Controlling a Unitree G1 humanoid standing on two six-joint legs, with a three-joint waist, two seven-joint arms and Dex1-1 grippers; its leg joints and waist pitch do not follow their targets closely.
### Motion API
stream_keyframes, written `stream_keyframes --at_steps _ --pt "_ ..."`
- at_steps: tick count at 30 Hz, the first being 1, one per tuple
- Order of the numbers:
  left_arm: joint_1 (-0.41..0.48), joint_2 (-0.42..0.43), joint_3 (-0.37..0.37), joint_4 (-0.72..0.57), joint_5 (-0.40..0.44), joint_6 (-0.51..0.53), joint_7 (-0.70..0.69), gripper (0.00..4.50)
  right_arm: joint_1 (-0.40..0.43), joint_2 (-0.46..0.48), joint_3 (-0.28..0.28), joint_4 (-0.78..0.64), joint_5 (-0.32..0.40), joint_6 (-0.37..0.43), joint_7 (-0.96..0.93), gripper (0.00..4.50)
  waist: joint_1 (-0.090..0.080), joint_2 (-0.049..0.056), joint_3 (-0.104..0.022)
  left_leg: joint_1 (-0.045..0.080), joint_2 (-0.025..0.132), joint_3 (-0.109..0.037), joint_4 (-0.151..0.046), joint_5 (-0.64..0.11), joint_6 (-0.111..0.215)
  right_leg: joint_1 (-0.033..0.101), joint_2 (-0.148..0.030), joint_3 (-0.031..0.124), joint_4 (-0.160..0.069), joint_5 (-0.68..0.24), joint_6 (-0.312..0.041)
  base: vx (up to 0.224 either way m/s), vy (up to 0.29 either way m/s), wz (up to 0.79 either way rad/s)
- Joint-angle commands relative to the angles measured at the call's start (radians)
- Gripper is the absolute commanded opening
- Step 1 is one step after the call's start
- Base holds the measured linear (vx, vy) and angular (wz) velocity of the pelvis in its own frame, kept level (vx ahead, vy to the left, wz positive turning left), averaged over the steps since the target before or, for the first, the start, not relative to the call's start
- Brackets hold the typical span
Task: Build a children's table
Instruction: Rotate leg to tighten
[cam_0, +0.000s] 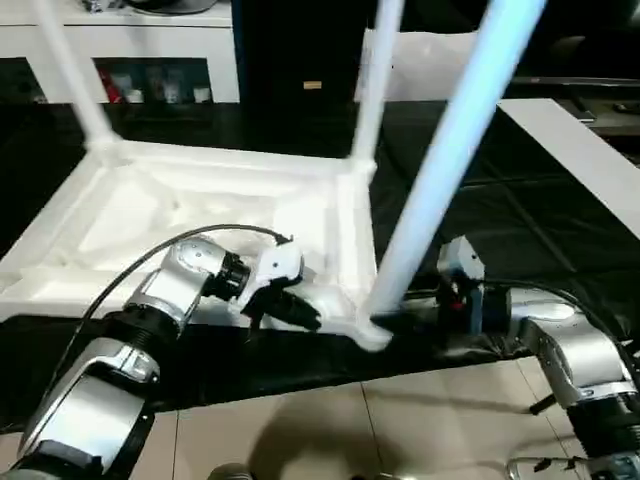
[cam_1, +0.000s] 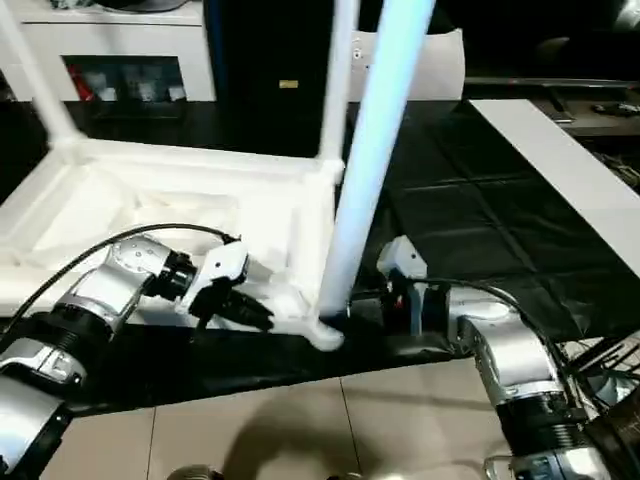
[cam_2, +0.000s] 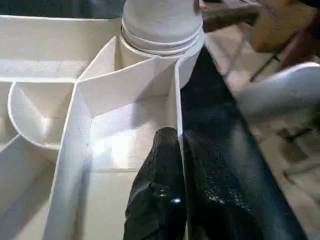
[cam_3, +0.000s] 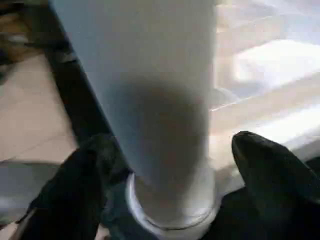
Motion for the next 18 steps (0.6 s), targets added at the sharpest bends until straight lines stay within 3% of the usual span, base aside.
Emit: stream_keyframes --at_steps 1,3,5,10,12,18 --pt "-0.037 -0.012 -0.037 -0.002 0.014 -0.041 -0.069 0.00 -0.019 -0.022 0.020 -0.022 0.028 0.024 0.066 3.64 -0.001 -0.005 -0.066 0.005 0.028 0.004 -0.059 -0.185 0.055 0.055 -0.075 0.045 -0.070 -0.268 -0.185 0.000 0.000 0.00" --pt "-0.046 -0.020 -0.045 0.011 0.020 -0.058 -0.091 0.00 -0.028 -0.033 0.053 -0.026 0.037 0.043 0.119 3.29 0.007 -0.005 -0.066 0.006 0.030 0.004 -0.059 -0.177 0.057 0.053 -0.077 0.046 -0.071 -0.286 -0.175 0.000 0.000 0.00" --pt "-0.045 -0.022 -0.049 0.011 0.020 -0.059 -0.104 0.00 -0.031 -0.033 0.062 -0.024 0.038 0.045 0.132 3.29 0.009 -0.008 -0.067 0.006 0.030 0.004 -0.058 -0.172 0.051 0.053 -0.077 0.045 -0.069 -0.281 -0.176 0.000 0.000 0.00" --pt "-0.048 -0.023 -0.062 0.017 0.016 -0.068 -0.122 0.00 -0.042 -0.038 0.078 -0.019 0.045 0.061 0.161 2.81 0.012 -0.006 -0.068 0.006 0.030 0.003 -0.058 -0.169 0.046 0.052 -0.077 0.045 -0.066 -0.268 -0.181 0.000 0.000 0.00" --pt "-0.050 -0.023 -0.064 0.021 0.015 -0.070 -0.122 0.00 -0.044 -0.041 0.081 -0.018 0.046 0.066 0.169 2.81 0.014 -0.009 -0.068 0.005 0.029 0.004 -0.058 -0.168 0.047 0.053 -0.076 0.045 -0.066 -0.267 -0.179 0.000 0.000 0.00" --pt "-0.056 -0.021 -0.070 0.037 0.011 -0.083 -0.122 0.00 -0.053 -0.048 0.090 -0.010 0.048 0.070 0.184 2.42 0.015 -0.007 -0.066 0.007 0.029 0.002 -0.058 -0.183 0.037 0.050 -0.077 0.044 -0.070 -0.318 -0.159 0.000 0.000 0.00"
